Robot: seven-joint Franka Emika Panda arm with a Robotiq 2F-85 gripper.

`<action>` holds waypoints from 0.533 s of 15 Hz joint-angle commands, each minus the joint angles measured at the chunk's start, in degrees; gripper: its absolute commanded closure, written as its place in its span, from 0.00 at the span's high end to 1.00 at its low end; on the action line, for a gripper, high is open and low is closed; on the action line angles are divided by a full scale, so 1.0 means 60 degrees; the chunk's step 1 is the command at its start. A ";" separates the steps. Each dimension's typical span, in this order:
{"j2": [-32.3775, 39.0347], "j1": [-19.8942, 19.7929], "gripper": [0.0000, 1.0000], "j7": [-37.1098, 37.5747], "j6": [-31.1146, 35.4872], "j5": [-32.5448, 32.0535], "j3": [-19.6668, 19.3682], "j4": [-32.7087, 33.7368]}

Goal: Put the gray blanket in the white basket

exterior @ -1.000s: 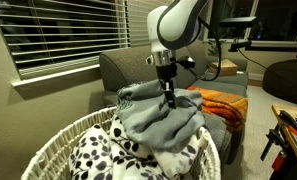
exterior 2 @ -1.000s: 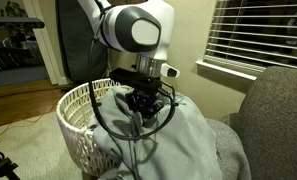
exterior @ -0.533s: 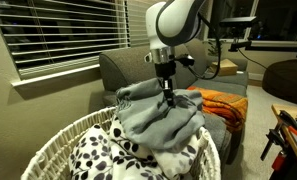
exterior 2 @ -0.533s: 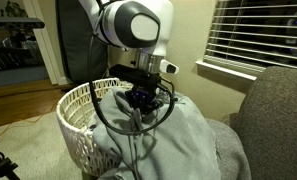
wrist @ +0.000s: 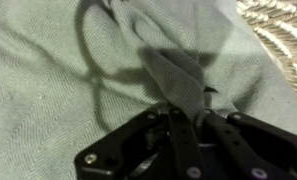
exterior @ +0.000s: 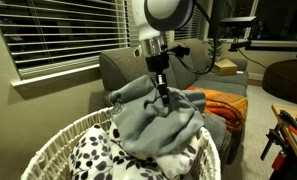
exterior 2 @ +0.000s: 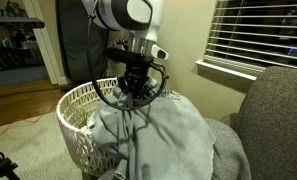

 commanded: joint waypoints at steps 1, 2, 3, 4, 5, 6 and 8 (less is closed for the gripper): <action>-0.0364 0.0443 0.03 0.0165 -0.0881 -0.0184 0.0243 0.0294; -0.0344 0.0548 0.03 0.0150 -0.1045 -0.0221 0.0293 0.0442; -0.0307 0.0652 0.03 0.0119 -0.1194 -0.0240 0.0358 0.0605; -0.0258 0.0765 0.03 0.0112 -0.1344 -0.0278 0.0416 0.0775; -0.0208 0.0896 0.03 0.0119 -0.1470 -0.0349 0.0477 0.0937; -0.0170 0.1003 0.03 0.0115 -0.1595 -0.0413 0.0531 0.1084; -0.0081 0.1244 0.03 0.0121 -0.1823 -0.0608 0.0628 0.1370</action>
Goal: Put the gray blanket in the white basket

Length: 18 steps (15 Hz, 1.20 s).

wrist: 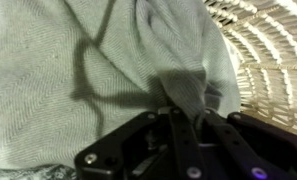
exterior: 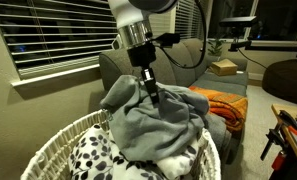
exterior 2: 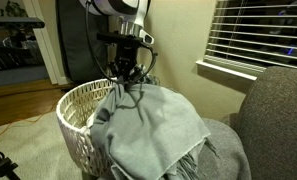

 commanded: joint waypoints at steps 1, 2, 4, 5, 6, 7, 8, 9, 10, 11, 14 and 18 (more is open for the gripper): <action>-0.0011 0.0435 0.03 0.0102 -0.0665 -0.0323 0.0233 0.0514; 0.0017 0.0521 0.03 0.0069 -0.0769 -0.0382 0.0285 0.0634; 0.0062 0.0653 0.03 -0.0056 -0.0939 -0.0459 0.0394 0.0843; 0.0081 0.0690 0.03 -0.0149 -0.1041 -0.0459 0.0460 0.0949; 0.0111 0.0726 0.03 -0.0238 -0.1148 -0.0440 0.0529 0.1066; 0.0121 0.0751 0.03 -0.0347 -0.1246 -0.0416 0.0607 0.1164; 0.0148 0.0778 0.03 -0.0461 -0.1318 -0.0392 0.0674 0.1251; 0.0175 0.0774 0.03 -0.0678 -0.1445 -0.0314 0.0786 0.1350; 0.0201 0.0793 0.03 -0.0810 -0.1557 -0.0302 0.0868 0.1434; 0.0201 0.0821 0.03 -0.0959 -0.1673 -0.0277 0.0979 0.1509; 0.0222 0.0981 0.03 -0.1315 -0.2059 -0.0291 0.1245 0.1737; 0.0314 0.1329 0.03 -0.1590 -0.2422 -0.0406 0.1490 0.1949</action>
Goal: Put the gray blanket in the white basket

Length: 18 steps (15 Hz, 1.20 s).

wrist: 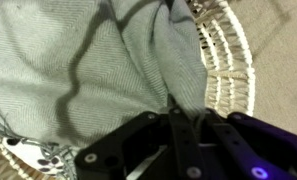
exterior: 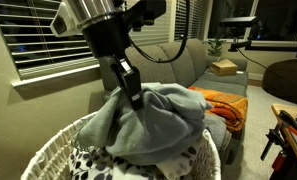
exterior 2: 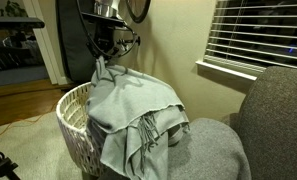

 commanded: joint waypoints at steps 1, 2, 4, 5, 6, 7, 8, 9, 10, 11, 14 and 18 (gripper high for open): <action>0.0116 0.0375 0.03 -0.0303 -0.0582 -0.0028 0.0218 0.0413; 0.0138 0.0454 0.03 -0.0373 -0.0653 -0.0034 0.0264 0.0464; 0.0179 0.0615 0.03 -0.0474 -0.0732 -0.0074 0.0342 0.0573; 0.0202 0.0687 0.03 -0.0529 -0.0763 -0.0085 0.0376 0.0629; 0.0247 0.0745 0.03 -0.0598 -0.0790 -0.0097 0.0407 0.0699; 0.0301 0.0801 0.03 -0.0645 -0.0838 -0.0100 0.0440 0.0789; 0.0351 0.0865 0.03 -0.0688 -0.0891 -0.0109 0.0470 0.0870; 0.0382 0.0930 0.03 -0.0735 -0.0932 -0.0127 0.0487 0.0919; 0.0415 0.0988 0.03 -0.0767 -0.0989 -0.0138 0.0507 0.0963; 0.0434 0.1047 0.03 -0.0787 -0.1018 -0.0168 0.0525 0.0984; 0.0477 0.1167 0.03 -0.0897 -0.1044 -0.0229 0.0566 0.1055; 0.0478 0.1285 0.03 -0.1006 -0.1006 -0.0377 0.0612 0.1106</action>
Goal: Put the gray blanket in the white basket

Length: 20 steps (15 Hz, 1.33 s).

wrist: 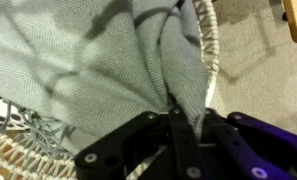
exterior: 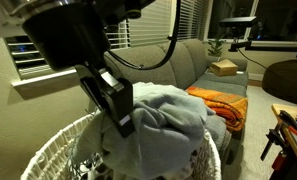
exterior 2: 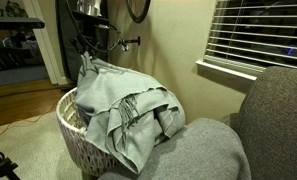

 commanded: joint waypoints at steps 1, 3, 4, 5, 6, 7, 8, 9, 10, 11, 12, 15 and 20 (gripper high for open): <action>-0.0012 0.0195 0.03 -0.0169 -0.0322 -0.0130 0.0137 0.0320; -0.0006 0.0259 0.03 -0.0237 -0.0326 -0.0220 0.0152 0.0379; 0.0010 0.0297 0.03 -0.0265 -0.0326 -0.0267 0.0153 0.0413; 0.0031 0.0327 0.03 -0.0301 -0.0335 -0.0303 0.0155 0.0453; 0.0046 0.0357 0.03 -0.0357 -0.0341 -0.0330 0.0161 0.0486; 0.0071 0.0388 0.03 -0.0422 -0.0352 -0.0353 0.0160 0.0525; 0.0081 0.0422 0.03 -0.0425 -0.0338 -0.0404 0.0139 0.0542; 0.0098 0.0445 0.33 -0.0388 -0.0321 -0.0457 0.0109 0.0558; 0.0087 0.0449 0.34 -0.0350 -0.0287 -0.0521 0.0079 0.0527; 0.0070 0.0463 0.39 -0.0235 -0.0204 -0.0611 0.0021 0.0487; 0.0013 0.0485 0.46 -0.0068 -0.0043 -0.0741 -0.0058 0.0405; -0.0041 0.0353 0.65 0.0031 0.0021 -0.0802 -0.0149 0.0343; -0.0305 -0.0006 0.96 0.0594 0.0453 -0.0838 -0.0576 -0.0110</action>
